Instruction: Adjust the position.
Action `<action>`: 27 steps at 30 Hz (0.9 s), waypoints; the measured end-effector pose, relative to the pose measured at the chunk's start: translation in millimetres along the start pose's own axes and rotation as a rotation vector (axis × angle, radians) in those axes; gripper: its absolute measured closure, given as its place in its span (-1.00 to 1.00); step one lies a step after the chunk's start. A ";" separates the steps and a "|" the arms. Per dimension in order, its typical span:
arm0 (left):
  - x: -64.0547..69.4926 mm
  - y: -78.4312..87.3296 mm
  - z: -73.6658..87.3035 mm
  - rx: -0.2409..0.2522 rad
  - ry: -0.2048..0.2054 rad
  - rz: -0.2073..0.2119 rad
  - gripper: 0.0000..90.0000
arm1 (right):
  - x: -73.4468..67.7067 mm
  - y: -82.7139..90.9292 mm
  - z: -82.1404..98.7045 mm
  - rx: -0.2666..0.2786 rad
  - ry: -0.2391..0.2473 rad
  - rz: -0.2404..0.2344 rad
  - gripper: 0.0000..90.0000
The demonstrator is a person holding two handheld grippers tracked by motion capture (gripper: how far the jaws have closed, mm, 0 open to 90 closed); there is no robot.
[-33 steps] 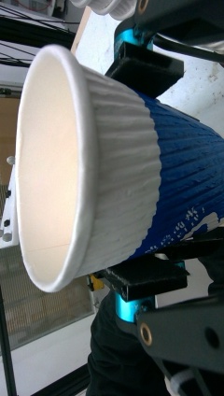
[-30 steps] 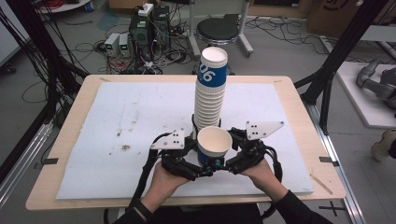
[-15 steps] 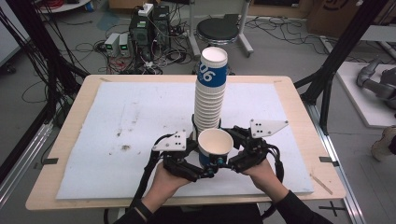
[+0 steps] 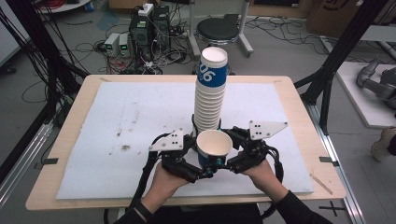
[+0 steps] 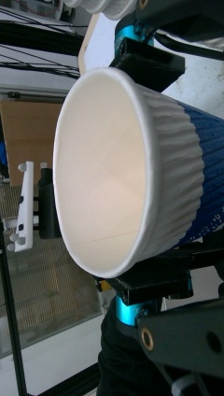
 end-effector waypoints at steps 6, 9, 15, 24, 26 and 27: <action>-0.5 1.2 0.0 -0.005 0.004 -0.001 -0.59 | 0.1 0.0 0.1 -0.001 0.005 0.005 -0.48; -1.2 1.9 0.8 -0.020 -0.007 -0.006 -0.65 | 1.4 1.0 -0.6 0.001 0.008 0.007 -0.48; -2.4 12.3 -2.5 -0.041 -0.032 -0.040 -0.72 | 4.3 5.3 -2.6 0.006 0.020 0.018 -0.48; -5.7 40.8 -4.1 -0.091 -0.065 -0.112 -0.72 | 7.8 9.9 -3.8 -0.002 0.043 0.038 -0.48; -7.0 49.2 -5.0 -0.103 -0.080 -0.128 -0.72 | 9.1 10.9 -3.7 -0.005 0.050 0.040 -0.48; -7.7 53.5 -5.4 -0.108 -0.090 -0.141 -0.72 | 9.6 11.4 -3.7 -0.004 0.048 0.045 -0.48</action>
Point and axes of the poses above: each handheld gripper's, and its own axes: y roughly backward along the jaws, z roughly out of its underside, x roughly to its right, the point moved 5 cm from there along -y, roughly forward along the jaws, and after that the axes turned 12 degrees about x, right-handed, at the moved point
